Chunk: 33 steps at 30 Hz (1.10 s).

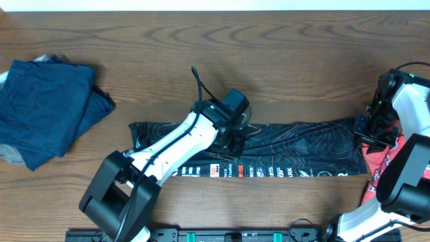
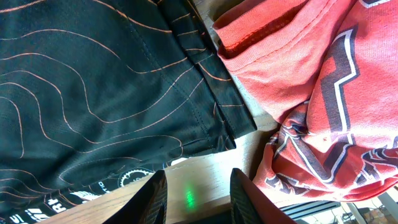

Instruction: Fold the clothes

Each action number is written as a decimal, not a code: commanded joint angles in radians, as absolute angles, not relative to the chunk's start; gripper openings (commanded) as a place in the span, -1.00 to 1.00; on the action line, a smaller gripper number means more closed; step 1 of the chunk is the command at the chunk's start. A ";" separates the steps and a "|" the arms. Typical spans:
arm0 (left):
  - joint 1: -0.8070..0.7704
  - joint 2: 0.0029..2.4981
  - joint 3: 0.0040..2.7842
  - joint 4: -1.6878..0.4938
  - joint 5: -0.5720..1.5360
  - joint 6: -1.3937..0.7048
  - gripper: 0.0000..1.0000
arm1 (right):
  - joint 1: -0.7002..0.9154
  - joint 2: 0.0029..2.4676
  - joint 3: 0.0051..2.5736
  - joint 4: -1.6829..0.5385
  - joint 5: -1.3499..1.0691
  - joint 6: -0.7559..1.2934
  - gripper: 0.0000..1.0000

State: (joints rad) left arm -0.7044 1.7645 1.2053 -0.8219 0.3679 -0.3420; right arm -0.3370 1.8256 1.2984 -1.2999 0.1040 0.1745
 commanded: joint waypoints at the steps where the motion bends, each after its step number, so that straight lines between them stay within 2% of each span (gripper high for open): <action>1: -0.708 1.773 1.201 -0.822 0.374 -0.353 -0.22 | -0.341 1.818 1.292 -1.301 0.107 0.167 -0.35; 3: -0.701 1.773 1.202 -0.821 0.374 -0.349 -0.16 | -0.341 1.818 1.292 -1.301 0.108 0.167 -0.32; 10: -0.600 1.764 1.235 -0.812 0.321 -0.309 -0.15 | -0.341 1.818 1.292 -1.297 0.108 0.159 -0.22; 17: -0.476 1.776 1.237 -0.650 0.223 -0.309 -0.01 | -0.341 1.818 1.292 -1.297 0.107 0.159 -0.21; 30: -0.468 1.910 1.234 -0.618 0.164 -0.316 -0.01 | -0.341 1.818 1.292 -1.295 0.108 0.159 -0.21; 32: -0.468 1.919 1.234 -0.619 0.164 -0.316 -0.03 | -0.341 1.818 1.292 -1.293 0.107 0.159 -0.21; 33: -0.468 1.920 1.234 -0.619 0.164 -0.316 -0.11 | -0.341 1.818 1.292 -1.293 0.108 0.159 -0.21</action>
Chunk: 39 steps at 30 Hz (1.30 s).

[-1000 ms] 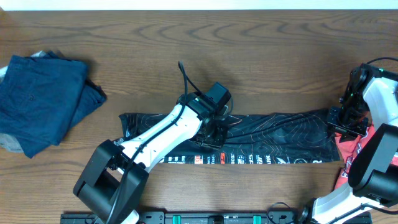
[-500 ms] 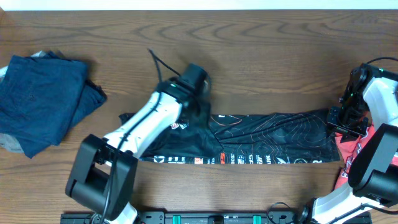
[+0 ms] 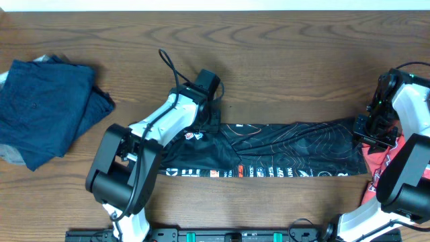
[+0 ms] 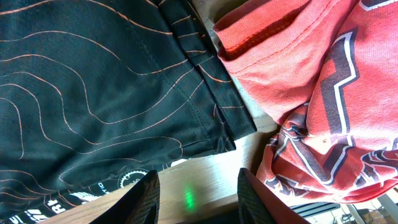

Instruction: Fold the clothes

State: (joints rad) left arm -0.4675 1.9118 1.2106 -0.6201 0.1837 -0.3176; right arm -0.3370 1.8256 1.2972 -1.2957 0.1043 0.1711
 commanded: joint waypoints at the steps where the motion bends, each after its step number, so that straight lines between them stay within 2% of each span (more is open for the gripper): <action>1: -0.468 1.920 1.235 -0.619 0.164 -0.316 -0.17 | -0.341 1.818 1.292 -1.293 0.108 0.159 -0.21; 6: -0.468 1.919 1.235 -0.624 0.184 -0.316 -0.74 | -0.341 1.818 1.292 -1.293 0.108 0.159 -0.21; 8: -0.468 1.916 1.235 -0.627 0.213 -0.316 -0.87 | -0.341 1.818 1.292 -1.293 0.108 0.159 -0.21; 19: -0.471 1.837 1.235 -0.697 0.384 -0.308 -0.88 | -0.341 1.818 1.292 -1.293 0.108 0.159 -0.22; 24: -0.503 1.837 1.226 -0.751 0.382 -0.308 -0.88 | -0.341 1.818 1.292 -1.293 0.108 0.159 -0.21; 26: -0.520 1.837 1.213 -0.747 0.372 -0.308 -0.81 | -0.341 1.818 1.292 -1.293 0.108 0.159 -0.21; 30: -0.542 1.839 1.208 -0.743 0.307 -0.308 -0.14 | -0.341 1.818 1.292 -1.297 0.108 0.159 -0.20; 32: -0.539 1.838 1.209 -0.736 0.285 -0.298 0.02 | -0.341 1.818 1.292 -1.301 0.108 0.159 -0.18; 39: -0.459 1.765 1.259 -0.794 0.276 -0.286 0.08 | -0.346 1.818 1.272 -1.253 0.107 0.120 0.28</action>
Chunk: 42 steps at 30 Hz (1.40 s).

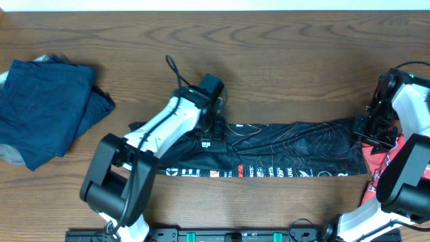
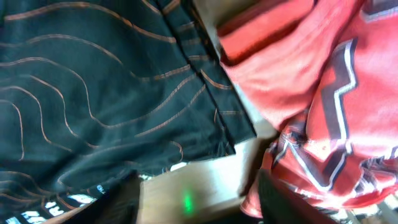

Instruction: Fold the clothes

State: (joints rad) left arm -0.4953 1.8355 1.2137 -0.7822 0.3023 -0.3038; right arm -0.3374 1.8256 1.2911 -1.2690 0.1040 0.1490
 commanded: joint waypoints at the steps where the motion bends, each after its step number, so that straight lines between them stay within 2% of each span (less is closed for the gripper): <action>1: -0.446 1.742 1.259 -0.801 0.275 -0.286 0.08 | -0.348 1.818 1.258 -1.237 0.103 0.110 0.34; 5: -0.398 1.631 1.259 -0.846 0.275 -0.286 0.09 | -0.350 1.818 1.177 -1.135 0.076 0.076 0.54; 12: -0.380 1.520 1.259 -0.891 0.275 -0.286 0.10 | -0.351 1.818 1.114 -1.027 0.060 0.054 0.56; 27: -0.380 1.518 1.259 -0.905 0.275 -0.286 0.10 | -0.376 1.819 1.030 -0.873 0.039 0.047 0.50; 35: -0.380 1.518 1.259 -0.908 0.275 -0.285 0.10 | -0.420 1.819 0.956 -0.773 -0.005 0.046 0.72; 39: -0.380 1.518 1.259 -0.909 0.274 -0.285 0.10 | -0.455 1.819 0.946 -0.749 -0.009 0.046 0.69; 42: -0.380 1.518 1.259 -0.908 0.275 -0.286 0.10 | -0.469 1.819 0.946 -0.731 -0.091 0.024 0.43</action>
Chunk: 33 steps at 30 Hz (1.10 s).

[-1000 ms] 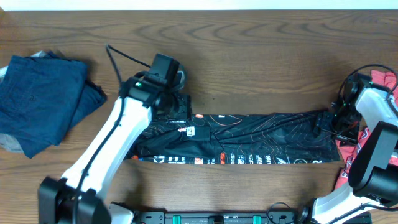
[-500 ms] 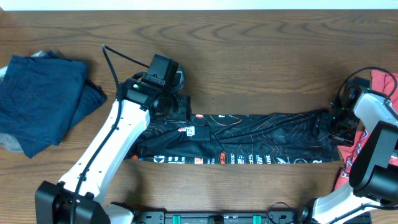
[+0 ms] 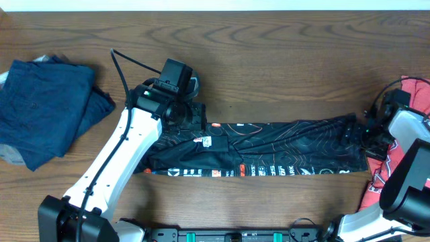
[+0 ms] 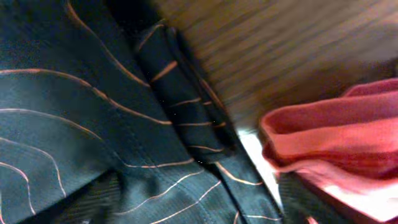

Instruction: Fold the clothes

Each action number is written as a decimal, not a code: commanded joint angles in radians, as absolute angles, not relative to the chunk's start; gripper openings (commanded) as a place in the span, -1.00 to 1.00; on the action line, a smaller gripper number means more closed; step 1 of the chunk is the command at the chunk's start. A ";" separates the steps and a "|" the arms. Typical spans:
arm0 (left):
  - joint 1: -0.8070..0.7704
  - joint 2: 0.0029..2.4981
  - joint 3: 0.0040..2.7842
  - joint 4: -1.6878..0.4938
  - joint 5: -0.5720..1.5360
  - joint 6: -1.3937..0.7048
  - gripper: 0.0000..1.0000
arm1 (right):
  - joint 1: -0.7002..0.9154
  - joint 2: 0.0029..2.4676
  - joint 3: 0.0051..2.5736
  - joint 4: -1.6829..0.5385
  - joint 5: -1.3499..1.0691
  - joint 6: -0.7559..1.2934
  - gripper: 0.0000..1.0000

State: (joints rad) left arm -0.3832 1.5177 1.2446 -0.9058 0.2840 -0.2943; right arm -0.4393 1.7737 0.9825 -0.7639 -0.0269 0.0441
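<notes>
The black garment (image 3: 289,144) with thin orange lines lies folded into a long strip across the table's near half. My left gripper (image 3: 196,119) sits at the strip's far edge near its left end; its fingers are hidden under the wrist. A white label (image 3: 205,141) shows just below it. My right gripper (image 3: 363,134) is low over the strip's right end. In the blurred right wrist view its fingers (image 4: 93,199) stand wide apart over the black cloth (image 4: 93,124), gripper (image 4: 199,202) open, nothing pinched.
A folded dark blue garment (image 3: 44,107) lies at the far left. A red printed shirt (image 3: 418,87) is heaped at the right edge behind my right arm, and shows beside the black hem as red cloth (image 4: 336,143). Bare wood (image 3: 282,60) fills the far half.
My left arm has swung left, its gripper now at the strip's far edge nearer the left end. My right gripper has moved toward the far right corner, its fingers wider apart.
My left gripper was over the strip's middle, then at its far edge with the left end drawn in, then back on the cloth. The right gripper stayed over the near right corner, jaws widening each time. Now both are by the far edge.
</notes>
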 commanded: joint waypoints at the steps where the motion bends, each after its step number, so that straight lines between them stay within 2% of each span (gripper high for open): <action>1: -0.380 1.518 1.259 -0.908 0.274 -0.286 0.10 | -0.469 1.819 0.946 -0.725 -0.118 0.007 0.34; 2: -0.380 1.518 1.259 -0.907 0.274 -0.286 0.10 | -0.469 1.819 0.946 -0.718 -0.140 -0.008 0.28; 11: -0.380 1.518 1.259 -0.908 0.267 -0.285 0.10 | -0.466 1.819 0.946 -0.690 -0.259 -0.043 0.18; 22: -0.380 1.518 1.259 -0.912 0.267 -0.286 0.10 | -0.464 1.819 0.940 -0.699 -0.249 -0.084 0.42; 25: -0.380 1.518 1.259 -0.912 0.267 -0.285 0.10 | -0.465 1.819 0.940 -0.733 -0.066 -0.056 0.39; 29: -0.380 1.518 1.259 -0.915 0.267 -0.285 0.10 | -0.475 1.819 0.940 -0.773 0.175 0.094 0.51; 33: -0.380 1.518 1.259 -0.915 0.267 -0.285 0.10 | -0.485 1.819 0.944 -0.772 0.165 0.100 0.60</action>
